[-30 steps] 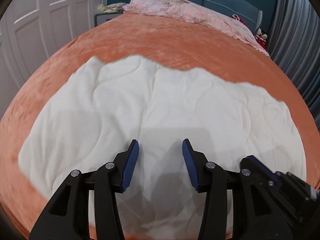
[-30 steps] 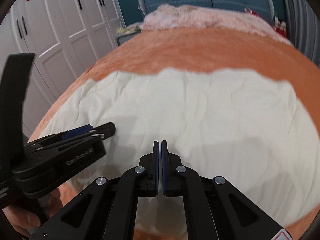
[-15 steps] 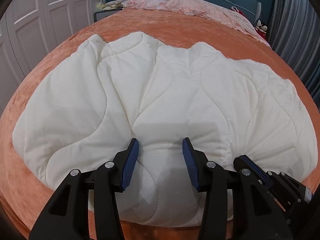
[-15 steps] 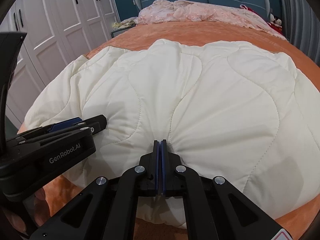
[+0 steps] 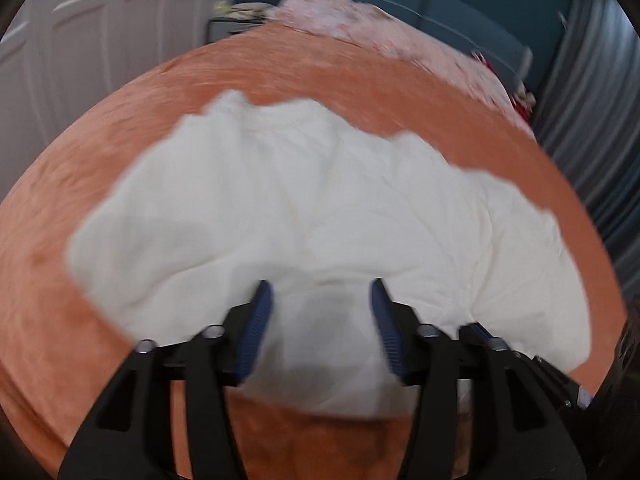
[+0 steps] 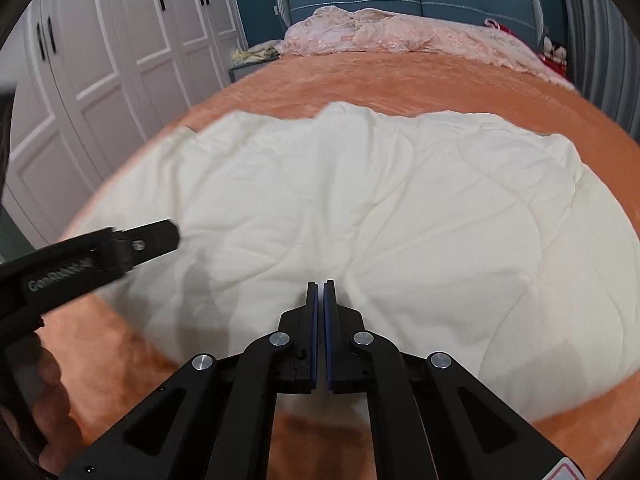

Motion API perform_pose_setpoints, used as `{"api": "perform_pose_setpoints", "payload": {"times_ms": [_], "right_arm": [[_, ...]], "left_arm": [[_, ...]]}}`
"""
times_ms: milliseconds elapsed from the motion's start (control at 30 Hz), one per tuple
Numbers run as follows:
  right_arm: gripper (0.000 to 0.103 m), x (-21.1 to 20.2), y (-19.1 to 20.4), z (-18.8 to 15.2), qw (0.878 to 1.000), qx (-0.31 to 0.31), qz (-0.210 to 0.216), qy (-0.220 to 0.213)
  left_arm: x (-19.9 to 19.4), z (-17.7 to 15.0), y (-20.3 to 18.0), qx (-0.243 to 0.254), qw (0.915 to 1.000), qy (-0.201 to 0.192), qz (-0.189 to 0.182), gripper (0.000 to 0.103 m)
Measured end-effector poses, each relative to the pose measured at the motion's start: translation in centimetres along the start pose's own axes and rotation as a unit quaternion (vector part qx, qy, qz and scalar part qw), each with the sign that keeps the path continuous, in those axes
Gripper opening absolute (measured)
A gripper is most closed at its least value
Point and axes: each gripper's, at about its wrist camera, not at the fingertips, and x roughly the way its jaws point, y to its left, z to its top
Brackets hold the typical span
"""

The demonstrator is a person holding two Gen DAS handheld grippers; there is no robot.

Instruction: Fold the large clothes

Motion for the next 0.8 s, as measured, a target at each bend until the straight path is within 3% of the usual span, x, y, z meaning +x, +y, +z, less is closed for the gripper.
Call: {"api": "perform_pose_setpoints", "payload": {"times_ms": [33, 233, 400, 533, 600, 800], "right_arm": [[0.002, -0.3, 0.3, 0.0, 1.0, -0.001, 0.004, 0.0], [0.002, -0.3, 2.8, -0.9, 0.999, -0.026, 0.013, 0.017], [0.002, 0.6, 3.1, -2.0, 0.999, -0.039, 0.003, 0.031], [0.002, 1.2, 2.7, -2.2, 0.999, -0.036, 0.003, 0.039], [0.002, 1.3, 3.0, -2.1, 0.998, -0.04, -0.002, 0.042], [0.002, 1.6, 3.6, -2.8, 0.997, -0.058, -0.017, 0.038]], "left_arm": [[-0.8, 0.0, 1.7, -0.023, 0.9997, -0.005, 0.009, 0.064], [-0.9, -0.6, 9.5, -0.149, 0.9885, 0.024, 0.017, 0.065], [0.0, -1.1, 11.2, -0.161, 0.986, 0.04, 0.019, 0.07], [1.0, -0.9, 10.9, -0.155, 0.9868, 0.046, 0.005, 0.089], [1.5, -0.7, 10.7, -0.154, 0.9869, 0.047, 0.004, 0.093], [2.8, 0.7, 9.9, -0.139, 0.9888, 0.053, 0.008, 0.095]]}}
